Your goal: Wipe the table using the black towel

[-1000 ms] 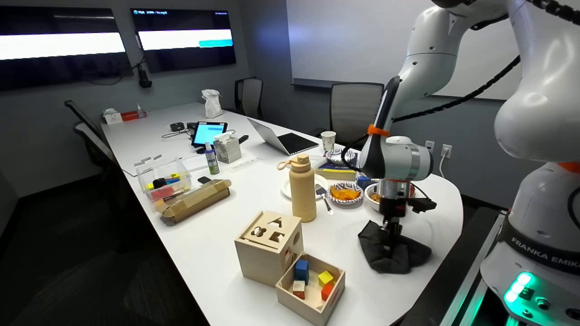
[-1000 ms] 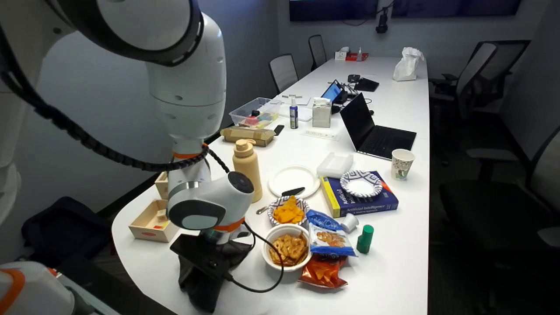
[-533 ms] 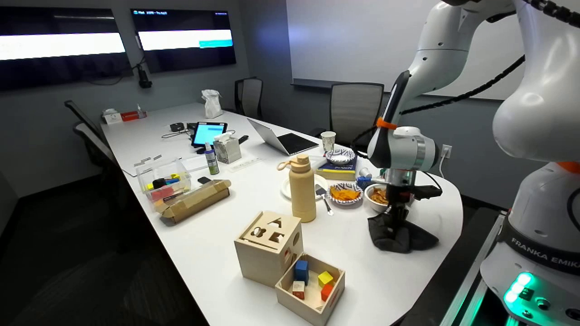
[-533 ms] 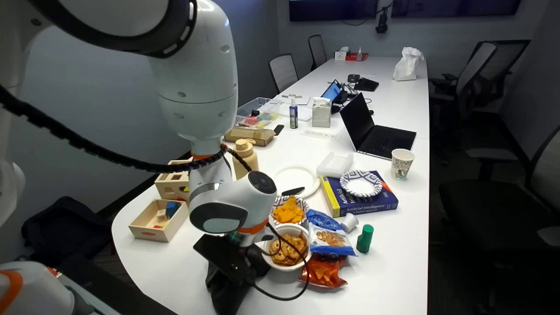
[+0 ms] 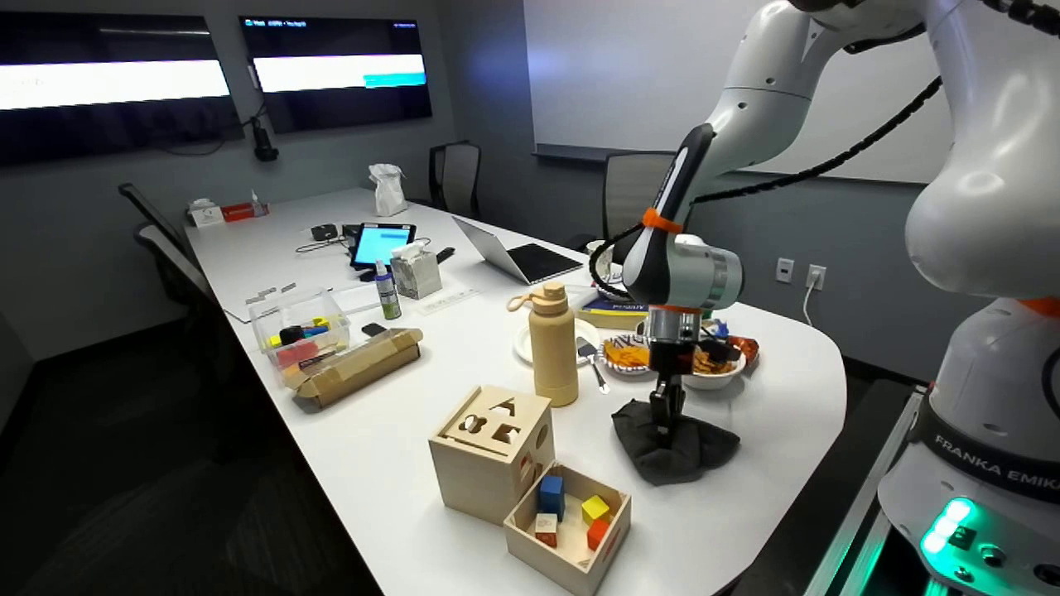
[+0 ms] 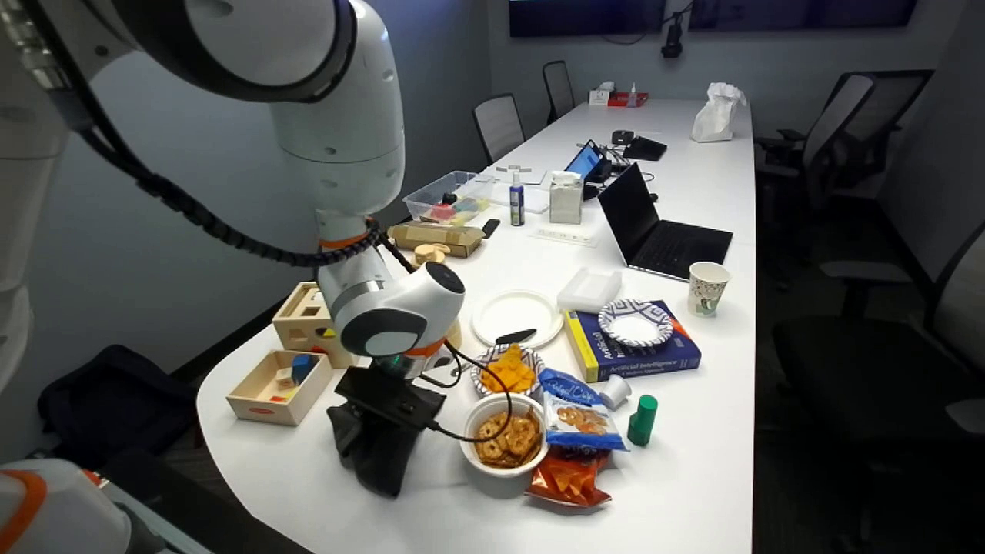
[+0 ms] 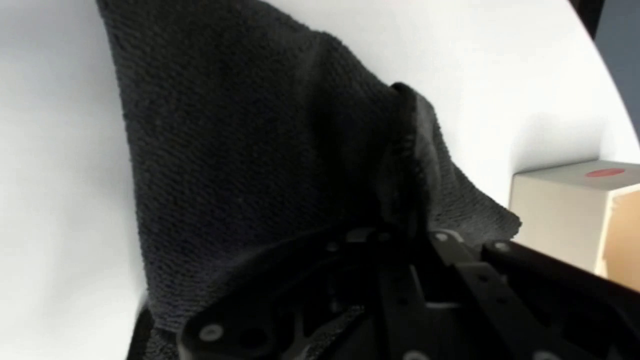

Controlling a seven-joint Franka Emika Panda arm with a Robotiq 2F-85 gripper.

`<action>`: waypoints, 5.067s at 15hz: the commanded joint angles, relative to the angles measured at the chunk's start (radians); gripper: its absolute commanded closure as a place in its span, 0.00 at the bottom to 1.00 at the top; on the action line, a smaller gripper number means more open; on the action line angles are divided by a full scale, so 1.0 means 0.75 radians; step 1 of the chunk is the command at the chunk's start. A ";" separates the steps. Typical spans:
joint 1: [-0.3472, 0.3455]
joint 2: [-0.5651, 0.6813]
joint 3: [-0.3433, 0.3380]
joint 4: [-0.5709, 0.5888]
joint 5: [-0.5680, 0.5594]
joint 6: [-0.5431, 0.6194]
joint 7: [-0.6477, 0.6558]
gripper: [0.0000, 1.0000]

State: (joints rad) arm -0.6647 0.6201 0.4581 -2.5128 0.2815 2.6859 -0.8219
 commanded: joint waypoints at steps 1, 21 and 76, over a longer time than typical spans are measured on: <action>0.014 0.065 0.027 0.013 0.036 -0.107 -0.130 0.98; -0.098 -0.155 -0.193 -0.212 0.257 0.128 0.014 0.98; 0.332 -0.251 -0.197 -0.326 0.389 0.066 -0.111 0.98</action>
State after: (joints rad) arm -0.4263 0.4957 0.3460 -2.6837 0.5477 2.7066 -0.9616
